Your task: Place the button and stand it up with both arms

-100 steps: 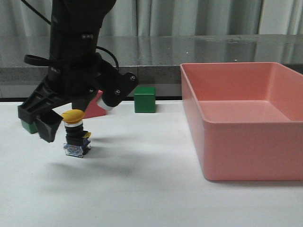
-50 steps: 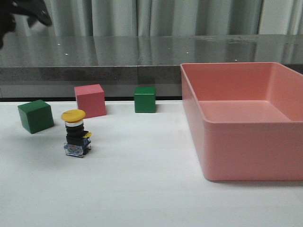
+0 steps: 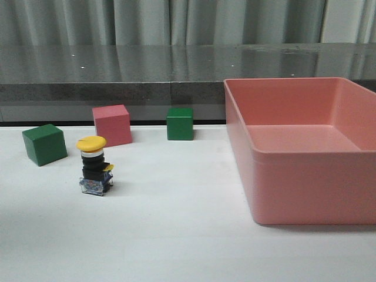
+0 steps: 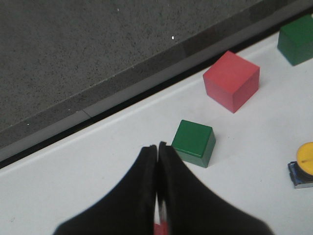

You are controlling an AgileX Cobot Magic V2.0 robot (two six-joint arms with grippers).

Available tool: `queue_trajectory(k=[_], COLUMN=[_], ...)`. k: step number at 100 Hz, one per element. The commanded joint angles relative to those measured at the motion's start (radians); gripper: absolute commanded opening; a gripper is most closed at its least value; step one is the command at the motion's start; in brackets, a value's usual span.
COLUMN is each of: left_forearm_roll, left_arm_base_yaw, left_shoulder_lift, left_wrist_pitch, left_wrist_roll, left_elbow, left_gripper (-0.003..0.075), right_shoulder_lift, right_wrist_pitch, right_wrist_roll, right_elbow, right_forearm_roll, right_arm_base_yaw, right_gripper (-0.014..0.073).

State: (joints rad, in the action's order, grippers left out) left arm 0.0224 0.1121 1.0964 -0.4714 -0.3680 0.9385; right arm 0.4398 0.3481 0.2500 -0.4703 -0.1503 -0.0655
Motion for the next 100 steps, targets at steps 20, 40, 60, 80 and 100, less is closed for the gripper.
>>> queue_trajectory(k=[20, 40, 60, 80, 100], left_forearm_roll=[-0.123, -0.126, -0.129, -0.124, -0.124], left_arm_base_yaw=[-0.001, -0.001, -0.001, -0.001, -0.001], left_shoulder_lift=[-0.439, -0.671, -0.761, -0.759, -0.759], left_wrist_pitch=[0.365, 0.413, 0.411, 0.406, 0.41], left_wrist_roll=[-0.001, -0.001, -0.001, -0.001, -0.001], left_elbow=[-0.451, -0.626, -0.704, -0.739, -0.746], left_gripper=[-0.0019, -0.002, -0.0019, -0.002, -0.0019], right_shoulder_lift=[0.002, 0.002, 0.002, 0.002, 0.002], right_wrist_pitch=[-0.07, -0.07, -0.07, -0.07, -0.07], right_wrist_roll=[0.003, 0.003, 0.003, 0.003, 0.003], right_elbow=[-0.026, -0.026, -0.026, -0.026, -0.026], right_forearm_roll=[-0.005, -0.005, -0.005, -0.005, -0.005], right_arm_base_yaw=[0.002, 0.002, 0.002, 0.002, 0.002], right_gripper=[-0.0062, -0.0062, -0.0062, -0.0062, -0.0062])
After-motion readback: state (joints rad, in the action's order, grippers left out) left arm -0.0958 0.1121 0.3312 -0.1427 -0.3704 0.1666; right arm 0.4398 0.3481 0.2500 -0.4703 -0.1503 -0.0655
